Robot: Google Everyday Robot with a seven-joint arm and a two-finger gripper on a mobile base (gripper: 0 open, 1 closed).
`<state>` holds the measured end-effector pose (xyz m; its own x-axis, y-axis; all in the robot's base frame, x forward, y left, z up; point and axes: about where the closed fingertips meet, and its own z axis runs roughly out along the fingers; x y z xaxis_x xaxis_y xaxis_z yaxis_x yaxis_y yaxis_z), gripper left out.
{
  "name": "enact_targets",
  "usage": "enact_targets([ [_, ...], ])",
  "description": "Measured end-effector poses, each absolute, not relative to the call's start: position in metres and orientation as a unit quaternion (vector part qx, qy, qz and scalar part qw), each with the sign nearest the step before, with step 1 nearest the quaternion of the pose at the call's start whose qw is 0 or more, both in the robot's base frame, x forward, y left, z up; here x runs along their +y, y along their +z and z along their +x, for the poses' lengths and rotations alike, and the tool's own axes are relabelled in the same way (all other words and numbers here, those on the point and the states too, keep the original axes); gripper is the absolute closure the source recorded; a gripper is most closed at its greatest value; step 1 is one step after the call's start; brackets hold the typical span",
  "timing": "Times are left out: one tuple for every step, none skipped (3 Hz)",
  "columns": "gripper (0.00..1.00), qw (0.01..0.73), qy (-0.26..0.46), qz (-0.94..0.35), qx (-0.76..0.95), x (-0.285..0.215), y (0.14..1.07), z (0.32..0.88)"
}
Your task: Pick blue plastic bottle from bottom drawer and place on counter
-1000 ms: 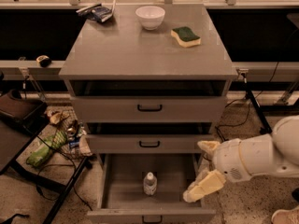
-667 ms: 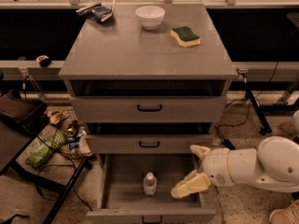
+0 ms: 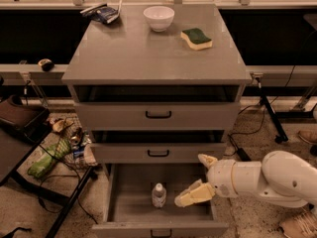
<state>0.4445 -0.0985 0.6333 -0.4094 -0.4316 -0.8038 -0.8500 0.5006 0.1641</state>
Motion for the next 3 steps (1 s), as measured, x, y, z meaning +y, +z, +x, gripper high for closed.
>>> enact_targets([
  [0.00, 0.396, 0.288, -0.400, 0.775, -0.078, 0.595, 0.454],
  [0.00, 0.466, 0.251, -0.403, 0.747, -0.078, 0.560, 0.496],
  [0.00, 0.503, 0.240, -0.405, 0.725, -0.086, 0.514, 0.534],
])
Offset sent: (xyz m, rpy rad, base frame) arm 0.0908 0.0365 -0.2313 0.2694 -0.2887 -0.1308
